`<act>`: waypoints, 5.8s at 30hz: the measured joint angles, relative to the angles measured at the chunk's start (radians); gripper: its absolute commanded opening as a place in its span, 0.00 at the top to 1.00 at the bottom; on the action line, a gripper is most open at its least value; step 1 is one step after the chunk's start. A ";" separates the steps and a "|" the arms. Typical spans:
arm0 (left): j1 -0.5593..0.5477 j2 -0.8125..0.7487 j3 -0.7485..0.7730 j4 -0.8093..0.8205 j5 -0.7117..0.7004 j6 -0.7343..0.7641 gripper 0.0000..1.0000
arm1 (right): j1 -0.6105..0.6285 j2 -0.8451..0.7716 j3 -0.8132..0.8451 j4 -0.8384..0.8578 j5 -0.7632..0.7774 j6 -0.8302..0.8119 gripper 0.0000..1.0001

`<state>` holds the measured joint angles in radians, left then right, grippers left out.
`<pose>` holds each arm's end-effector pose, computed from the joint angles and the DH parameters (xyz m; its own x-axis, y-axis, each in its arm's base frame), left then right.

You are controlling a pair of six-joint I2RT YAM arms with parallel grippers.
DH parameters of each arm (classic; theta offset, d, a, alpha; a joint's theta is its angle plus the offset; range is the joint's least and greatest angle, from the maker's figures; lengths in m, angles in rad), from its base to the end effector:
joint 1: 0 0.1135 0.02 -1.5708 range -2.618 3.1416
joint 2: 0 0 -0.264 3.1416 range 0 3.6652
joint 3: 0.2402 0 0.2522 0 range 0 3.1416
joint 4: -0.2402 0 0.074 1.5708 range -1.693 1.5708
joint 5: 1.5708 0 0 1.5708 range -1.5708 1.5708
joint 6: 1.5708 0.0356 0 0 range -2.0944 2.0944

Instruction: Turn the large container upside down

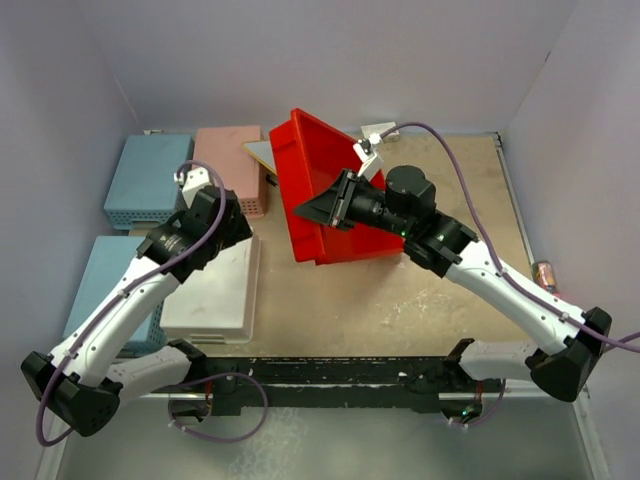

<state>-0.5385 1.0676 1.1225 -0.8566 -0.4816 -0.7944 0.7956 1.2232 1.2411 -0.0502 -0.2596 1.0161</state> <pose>0.1865 -0.0922 0.3423 -0.5592 -0.4025 -0.7248 -0.3154 0.9118 -0.2630 0.1910 0.2080 0.4226 -0.7514 0.4071 -0.5194 -0.4389 0.2793 0.8540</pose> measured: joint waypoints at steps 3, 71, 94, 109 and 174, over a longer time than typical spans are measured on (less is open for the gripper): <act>0.002 -0.016 0.011 -0.006 -0.026 -0.018 0.32 | 0.018 0.025 0.010 0.097 -0.018 0.043 1.00; 0.002 -0.014 0.113 -0.039 -0.082 0.020 0.32 | 0.149 0.206 -0.349 -0.362 0.572 -0.268 0.49; 0.002 -0.014 0.109 -0.038 -0.107 0.020 0.32 | 0.192 0.449 -0.013 -0.406 0.725 -0.202 0.32; 0.002 -0.031 0.091 -0.034 -0.095 0.020 0.32 | 0.192 0.512 -0.024 -0.415 0.731 -0.187 0.73; 0.266 0.007 0.187 -0.071 -0.035 0.021 0.32 | 0.040 -0.003 -0.019 0.321 -0.040 0.516 1.00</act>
<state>-0.2729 1.0748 1.3094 -0.9279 -0.5167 -0.7738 0.8356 1.2205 1.2221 0.2707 -0.2996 1.5322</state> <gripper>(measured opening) 0.683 0.174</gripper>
